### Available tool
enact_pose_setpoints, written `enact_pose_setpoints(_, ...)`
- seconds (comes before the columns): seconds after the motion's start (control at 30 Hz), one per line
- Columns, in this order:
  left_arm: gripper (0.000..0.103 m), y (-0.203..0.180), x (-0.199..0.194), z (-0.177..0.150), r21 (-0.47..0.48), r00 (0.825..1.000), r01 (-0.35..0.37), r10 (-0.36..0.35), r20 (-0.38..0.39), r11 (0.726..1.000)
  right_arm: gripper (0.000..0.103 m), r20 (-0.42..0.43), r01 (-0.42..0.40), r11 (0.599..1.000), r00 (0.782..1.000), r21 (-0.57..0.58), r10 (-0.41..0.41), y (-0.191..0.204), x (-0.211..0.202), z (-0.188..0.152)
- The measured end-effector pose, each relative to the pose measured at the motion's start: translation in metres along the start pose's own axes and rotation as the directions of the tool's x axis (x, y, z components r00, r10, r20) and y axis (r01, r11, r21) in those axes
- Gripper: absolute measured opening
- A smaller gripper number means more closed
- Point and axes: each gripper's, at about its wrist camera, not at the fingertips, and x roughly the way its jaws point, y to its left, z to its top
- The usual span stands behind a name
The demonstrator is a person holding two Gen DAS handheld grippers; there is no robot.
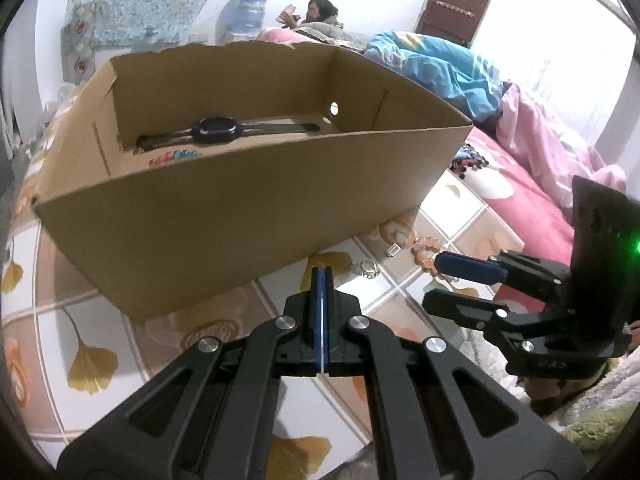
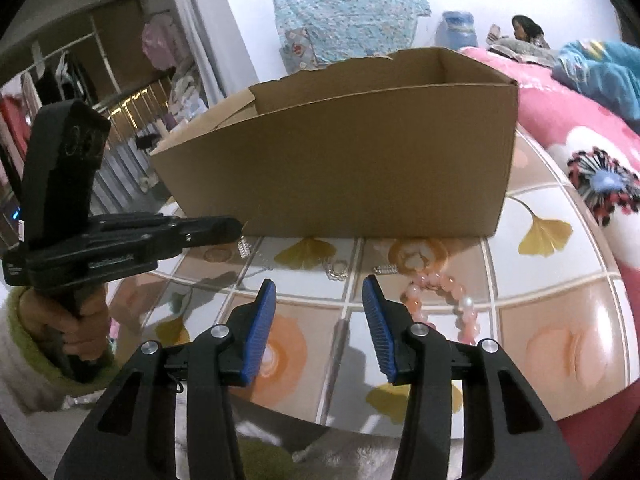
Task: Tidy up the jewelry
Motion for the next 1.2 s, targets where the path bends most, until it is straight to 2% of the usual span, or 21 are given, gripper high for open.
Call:
enact_pose_setpoints(0.1, 0.000, 0.008, -0.005, -0.004, -0.023, 1.000, 0.012, -0.012, 0.015, 1.000, 0.039, -0.024, 0.002, 1.000, 1.000, -0.024, -0.002, 0.003, 0.005, 0.002)
enact_pose_setpoints(0.3, 0.000, 0.020, -0.004, -0.013, -0.058, 0.999, 0.010, -0.008, 0.034, 0.998, 0.025, -0.082, 0.061, 0.997, 0.994, -0.053, -0.065, 0.004, 0.023, 0.013)
enact_pose_setpoints(0.5, 0.000, 0.037, 0.000, -0.019, -0.101, 0.999, 0.031, -0.027, 0.042, 0.994, 0.023, -0.110, 0.101, 0.993, 0.988, -0.064, -0.108, 0.011, 0.033, 0.015)
enact_pose_setpoints(0.77, 0.000, 0.043, 0.010, -0.021, -0.105, 0.998, 0.060, -0.056, 0.034, 0.993, 0.017, -0.151, 0.153, 0.985, 0.975, -0.085, -0.164, 0.012, 0.054, 0.023)
enact_pose_setpoints(0.83, 0.000, 0.044, 0.011, -0.021, -0.107, 0.998, 0.062, -0.059, 0.033, 0.992, 0.014, -0.153, 0.167, 0.981, 0.971, -0.100, -0.181, 0.014, 0.057, 0.024)
enact_pose_setpoints(0.87, 0.000, 0.044, 0.011, -0.021, -0.106, 0.998, 0.062, -0.059, 0.033, 0.992, 0.009, -0.156, 0.174, 0.978, 0.969, -0.117, -0.191, 0.015, 0.058, 0.025)
enact_pose_setpoints(0.9, 0.000, 0.044, 0.011, -0.021, -0.106, 0.998, 0.063, -0.060, 0.033, 0.992, 0.005, -0.161, 0.169, 0.978, 0.969, -0.122, -0.187, 0.016, 0.060, 0.027)
enact_pose_setpoints(1.03, 0.000, 0.043, 0.012, -0.022, -0.109, 0.998, 0.062, -0.059, 0.033, 0.992, 0.004, -0.173, 0.164, 0.977, 0.967, -0.139, -0.188, 0.021, 0.060, 0.028)
enact_pose_setpoints(1.2, 0.000, 0.044, 0.012, -0.022, -0.110, 0.998, 0.060, -0.057, 0.036, 0.992, 0.002, -0.185, 0.128, 0.985, 0.971, -0.117, -0.148, 0.020, 0.053, 0.028)
